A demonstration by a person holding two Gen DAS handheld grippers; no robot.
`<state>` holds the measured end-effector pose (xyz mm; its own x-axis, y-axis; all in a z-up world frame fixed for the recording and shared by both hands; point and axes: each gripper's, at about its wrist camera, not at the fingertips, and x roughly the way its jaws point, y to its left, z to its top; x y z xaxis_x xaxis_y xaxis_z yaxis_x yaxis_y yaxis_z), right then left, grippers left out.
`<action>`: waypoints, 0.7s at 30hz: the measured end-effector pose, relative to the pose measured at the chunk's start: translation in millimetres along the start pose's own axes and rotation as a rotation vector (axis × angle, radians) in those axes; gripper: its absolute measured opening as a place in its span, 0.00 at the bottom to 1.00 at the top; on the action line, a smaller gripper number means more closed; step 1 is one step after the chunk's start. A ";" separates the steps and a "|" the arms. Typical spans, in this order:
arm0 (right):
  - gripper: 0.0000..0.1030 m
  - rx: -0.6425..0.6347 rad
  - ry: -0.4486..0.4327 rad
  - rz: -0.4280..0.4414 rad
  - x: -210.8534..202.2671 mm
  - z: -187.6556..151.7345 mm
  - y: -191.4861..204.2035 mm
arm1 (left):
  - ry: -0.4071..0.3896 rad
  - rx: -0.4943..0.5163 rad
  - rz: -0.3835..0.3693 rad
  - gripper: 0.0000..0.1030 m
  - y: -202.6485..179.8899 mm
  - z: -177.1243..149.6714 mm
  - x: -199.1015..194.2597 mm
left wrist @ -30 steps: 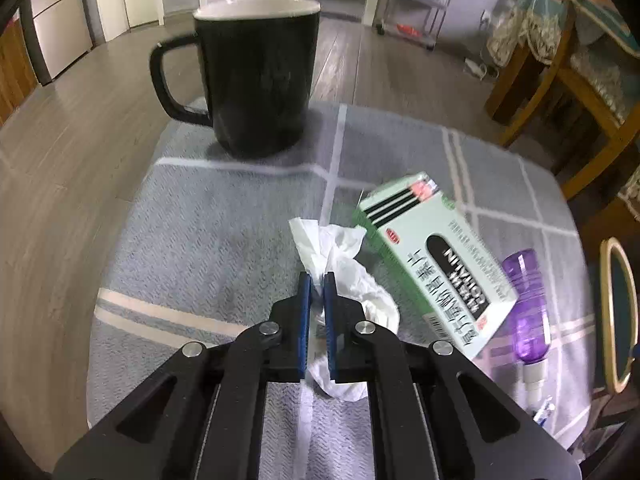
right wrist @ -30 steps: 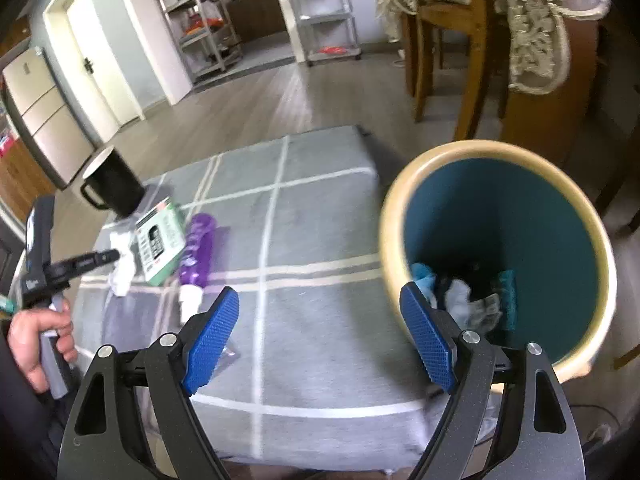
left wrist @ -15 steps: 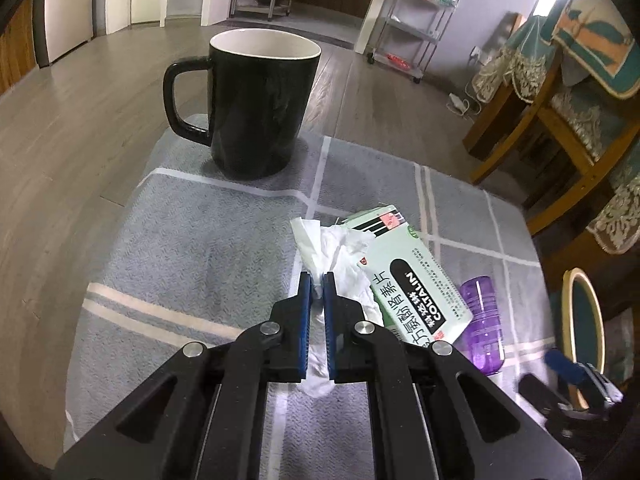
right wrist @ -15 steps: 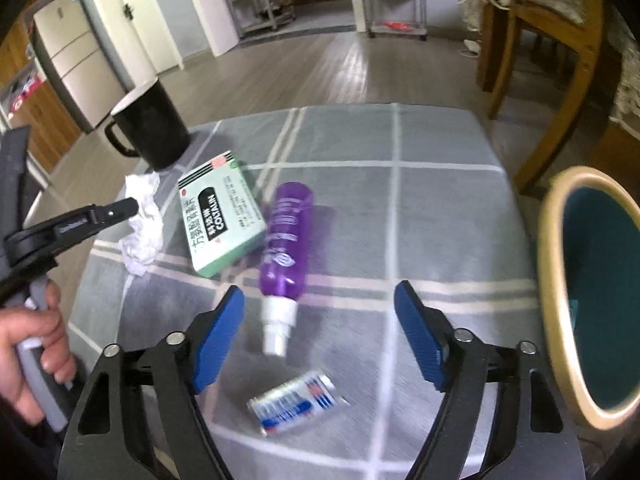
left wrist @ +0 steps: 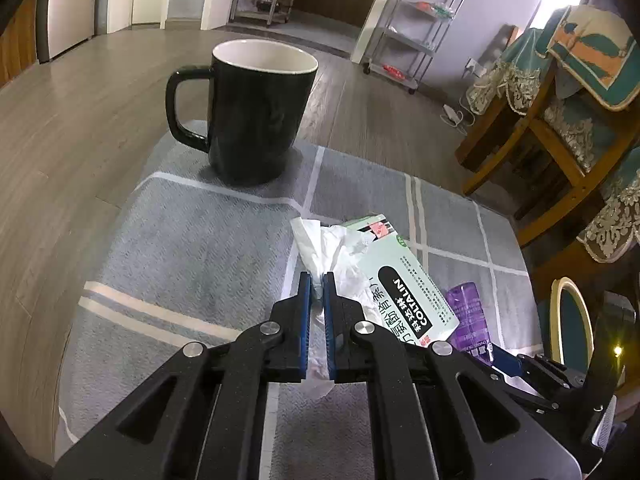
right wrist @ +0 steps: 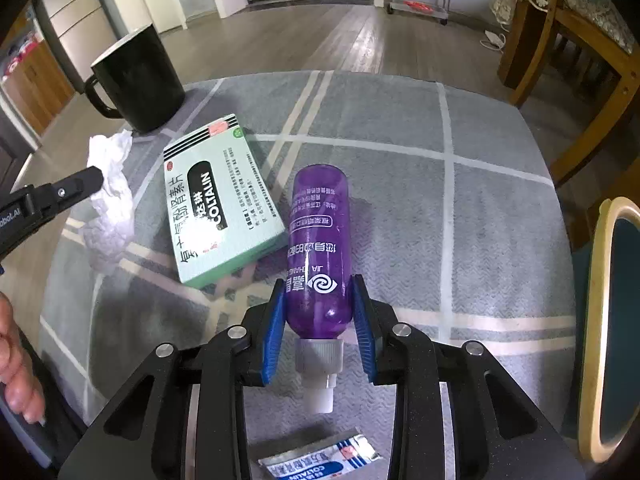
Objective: Collect trash
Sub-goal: 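Grasp white tissue with the left tool while the right tool grasps the purple spray bottle, then carry the tissue and purple bottle over the bin and release both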
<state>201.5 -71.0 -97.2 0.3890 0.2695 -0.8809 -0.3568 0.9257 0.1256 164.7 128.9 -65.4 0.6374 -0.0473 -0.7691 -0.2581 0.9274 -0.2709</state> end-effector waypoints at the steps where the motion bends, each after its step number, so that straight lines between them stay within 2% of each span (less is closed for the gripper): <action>1: 0.33 0.004 -0.007 0.008 -2.8 -1.8 -2.2 | -0.006 0.003 -0.001 0.05 -0.4 0.4 -1.2; 8: 0.33 0.057 -0.077 0.048 -34.6 -14.9 -31.5 | -0.092 0.096 0.003 0.05 -20.4 1.6 -17.5; 13: 0.32 0.089 -0.139 0.054 -62.7 -23.2 -55.8 | -0.158 0.177 -0.037 0.05 -41.5 3.6 -34.8; 21: 0.32 0.149 -0.249 0.041 -115.5 -33.3 -96.8 | -0.134 0.212 -0.106 0.05 -72.1 6.6 -38.9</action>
<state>162.9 -200.5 -22.8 0.5803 0.3470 -0.7367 -0.2547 0.9366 0.2405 163.3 66.4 -12.1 0.7469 -0.1113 -0.6555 -0.0366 0.9775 -0.2076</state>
